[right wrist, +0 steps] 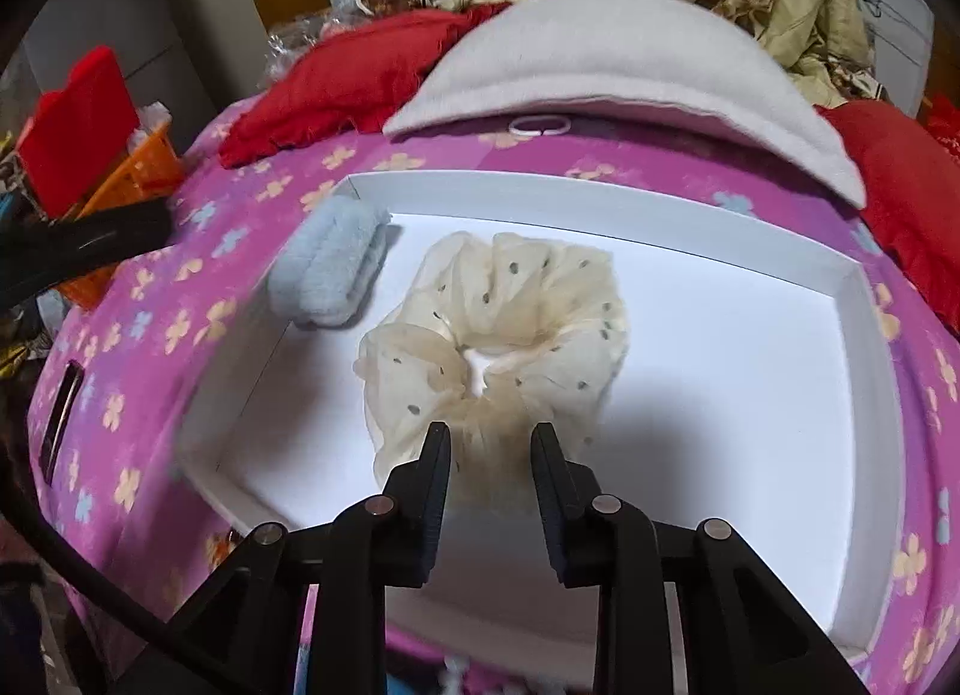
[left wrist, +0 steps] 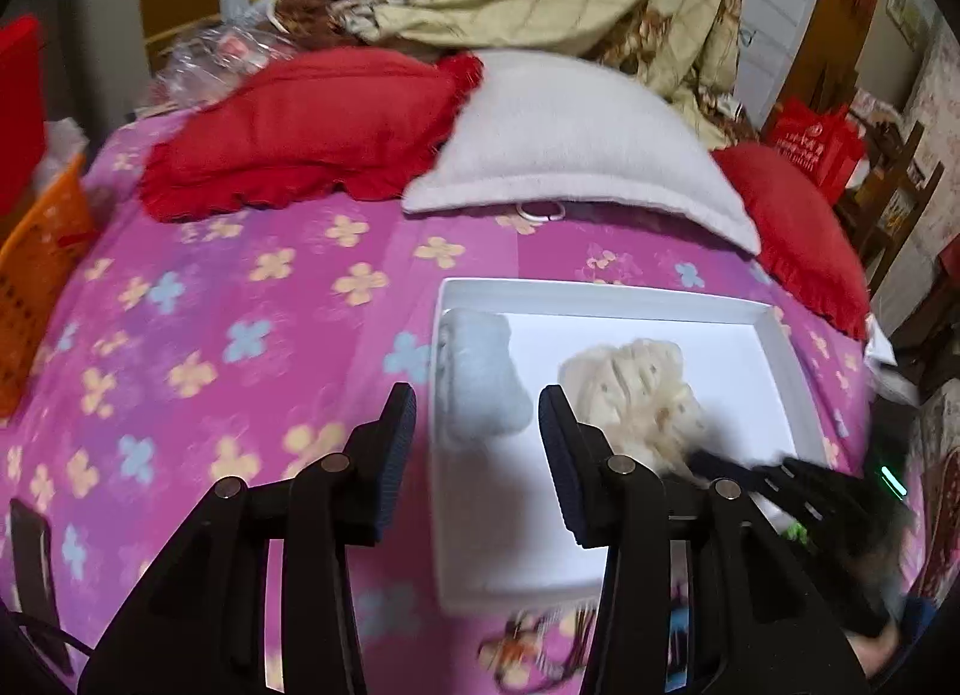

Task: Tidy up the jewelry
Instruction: 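Carry both items into the white tray and open both tools, then grasp the dark blue claw clip with the left tool and lift it, then hold the claw clip in left tool while right tool grasps the flower-charm hair ties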

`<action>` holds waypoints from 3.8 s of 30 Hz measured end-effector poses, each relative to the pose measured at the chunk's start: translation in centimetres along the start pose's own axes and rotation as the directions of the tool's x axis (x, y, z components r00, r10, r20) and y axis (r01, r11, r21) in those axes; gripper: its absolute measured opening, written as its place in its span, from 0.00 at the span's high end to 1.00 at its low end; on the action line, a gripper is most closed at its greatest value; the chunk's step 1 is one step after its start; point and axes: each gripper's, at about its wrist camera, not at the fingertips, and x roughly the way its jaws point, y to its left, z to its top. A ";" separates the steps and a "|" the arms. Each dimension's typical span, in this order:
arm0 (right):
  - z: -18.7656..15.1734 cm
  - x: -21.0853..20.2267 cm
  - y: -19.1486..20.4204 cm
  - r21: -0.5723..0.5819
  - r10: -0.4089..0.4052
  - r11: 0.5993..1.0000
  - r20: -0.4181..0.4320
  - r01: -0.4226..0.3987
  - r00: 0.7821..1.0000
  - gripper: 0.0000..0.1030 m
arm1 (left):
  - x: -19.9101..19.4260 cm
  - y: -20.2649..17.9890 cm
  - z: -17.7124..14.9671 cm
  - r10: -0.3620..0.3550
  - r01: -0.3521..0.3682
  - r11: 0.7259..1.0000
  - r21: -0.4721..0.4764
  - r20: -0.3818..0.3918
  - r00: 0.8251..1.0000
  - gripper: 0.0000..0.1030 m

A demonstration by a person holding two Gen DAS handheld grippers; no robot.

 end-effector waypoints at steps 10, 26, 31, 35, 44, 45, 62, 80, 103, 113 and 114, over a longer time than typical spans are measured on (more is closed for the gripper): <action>0.1 -5.9 -0.3 0.063 0.033 0.997 0.114 -0.041 0.993 0.60 | -5.3 1.0 -5.6 0.030 -0.030 0.999 -0.028 0.025 0.999 0.53; -16.8 -15.1 -7.0 0.207 -0.067 0.978 0.141 0.037 0.988 0.55 | -4.0 -6.2 -14.8 -0.058 0.057 0.998 -0.009 -0.129 0.990 0.53; -18.5 -15.0 -8.1 0.252 -0.056 0.968 0.142 0.019 0.988 0.55 | -2.0 -10.1 -15.1 -0.058 0.072 0.994 0.080 -0.159 0.986 0.53; -19.2 -14.9 -8.7 0.272 -0.052 0.962 0.147 0.011 0.988 0.55 | -0.3 -11.9 -14.9 -0.061 0.082 0.990 0.115 -0.175 0.983 0.52; -19.3 -14.4 -9.6 0.290 -0.040 0.957 0.155 -0.007 0.987 0.55 | 1.8 -13.0 -14.8 -0.021 0.053 0.987 0.151 -0.201 0.979 0.45; -19.4 -14.3 -9.6 0.291 -0.040 0.957 0.154 -0.007 0.987 0.55 | 2.0 -12.9 -15.0 -0.020 0.052 0.987 0.151 -0.205 0.979 0.46; -17.8 -13.0 -7.6 0.226 0.112 0.963 0.168 -0.149 0.979 0.55 | -5.0 -9.2 -17.1 -0.068 0.074 0.995 0.071 -0.082 0.994 0.55; -10.5 -5.4 5.5 0.036 0.301 0.952 0.043 -0.303 0.953 0.71 | -8.3 -0.3 -19.9 0.058 -0.060 0.996 -0.062 -0.030 0.998 0.55; -8.2 -0.4 12.9 -0.207 0.102 0.973 -0.017 -0.103 0.995 0.66 | -8.3 4.7 -20.5 0.065 -0.064 0.989 -0.133 0.001 0.998 0.55; -7.7 0.4 14.9 -0.258 0.019 0.966 -0.005 -0.019 1.000 0.60 | -8.3 5.5 -21.0 0.050 -0.049 0.987 -0.153 -0.001 0.999 0.55; -7.8 0.4 15.1 -0.269 0.010 0.963 -0.002 -0.011 1.000 0.60 | -8.4 5.5 -21.0 0.050 -0.050 0.987 -0.154 0.000 0.999 0.55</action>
